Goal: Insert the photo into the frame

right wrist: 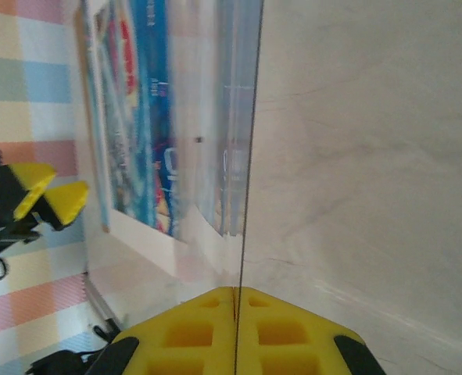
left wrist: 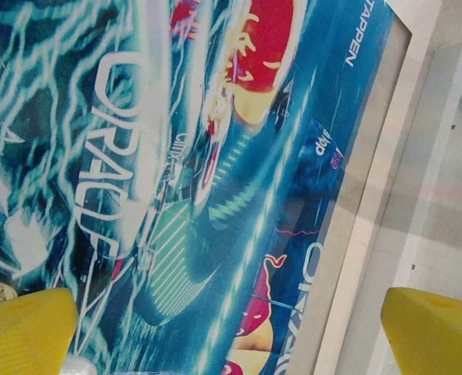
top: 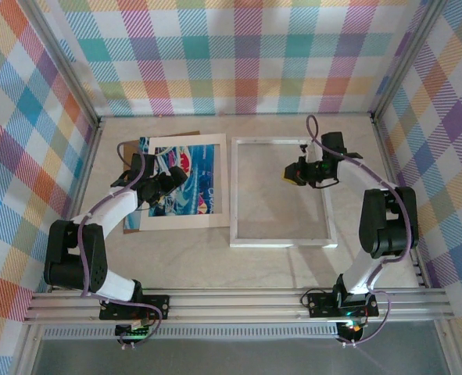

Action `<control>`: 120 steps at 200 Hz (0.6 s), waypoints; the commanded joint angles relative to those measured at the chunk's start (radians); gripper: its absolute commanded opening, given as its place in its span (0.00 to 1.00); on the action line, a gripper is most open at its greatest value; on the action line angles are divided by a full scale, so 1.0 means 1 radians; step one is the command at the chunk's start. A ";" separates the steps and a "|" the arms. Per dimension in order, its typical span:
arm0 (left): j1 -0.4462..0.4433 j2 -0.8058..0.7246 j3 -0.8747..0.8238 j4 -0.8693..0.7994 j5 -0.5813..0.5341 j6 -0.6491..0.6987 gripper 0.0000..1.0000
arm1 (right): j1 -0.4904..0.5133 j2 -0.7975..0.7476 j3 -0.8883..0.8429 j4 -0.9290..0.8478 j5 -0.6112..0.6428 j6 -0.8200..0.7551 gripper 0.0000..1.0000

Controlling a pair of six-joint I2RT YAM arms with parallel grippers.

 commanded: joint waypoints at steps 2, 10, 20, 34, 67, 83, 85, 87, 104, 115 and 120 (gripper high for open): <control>-0.002 0.009 -0.003 0.019 0.038 -0.003 1.00 | -0.004 -0.012 -0.027 -0.061 0.091 -0.075 0.00; -0.006 0.015 0.002 0.018 0.041 -0.001 1.00 | -0.004 -0.016 -0.032 -0.064 0.111 -0.082 0.00; -0.012 0.023 0.008 0.015 0.042 0.001 1.00 | -0.004 -0.017 -0.032 -0.078 0.139 -0.092 0.00; -0.020 0.032 0.018 0.011 0.042 0.006 1.00 | -0.007 -0.021 -0.026 -0.101 0.172 -0.107 0.00; -0.039 0.047 0.035 0.010 0.043 0.012 1.00 | -0.011 -0.028 -0.006 -0.147 0.244 -0.151 0.00; -0.047 0.053 0.041 0.009 0.042 0.014 1.00 | -0.016 -0.032 0.012 -0.170 0.279 -0.168 0.00; -0.048 0.054 0.041 0.009 0.042 0.014 1.00 | -0.017 -0.032 0.014 -0.171 0.282 -0.171 0.00; -0.050 0.054 0.042 0.007 0.042 0.014 1.00 | -0.018 -0.034 0.017 -0.174 0.285 -0.173 0.00; -0.055 0.060 0.049 0.001 0.039 0.019 1.00 | -0.023 -0.043 0.031 -0.185 0.314 -0.185 0.00; -0.057 0.064 0.052 -0.002 0.039 0.020 1.00 | -0.029 -0.051 0.037 -0.192 0.325 -0.190 0.00; -0.058 0.064 0.052 -0.003 0.039 0.020 1.00 | -0.033 -0.053 0.039 -0.193 0.325 -0.193 0.00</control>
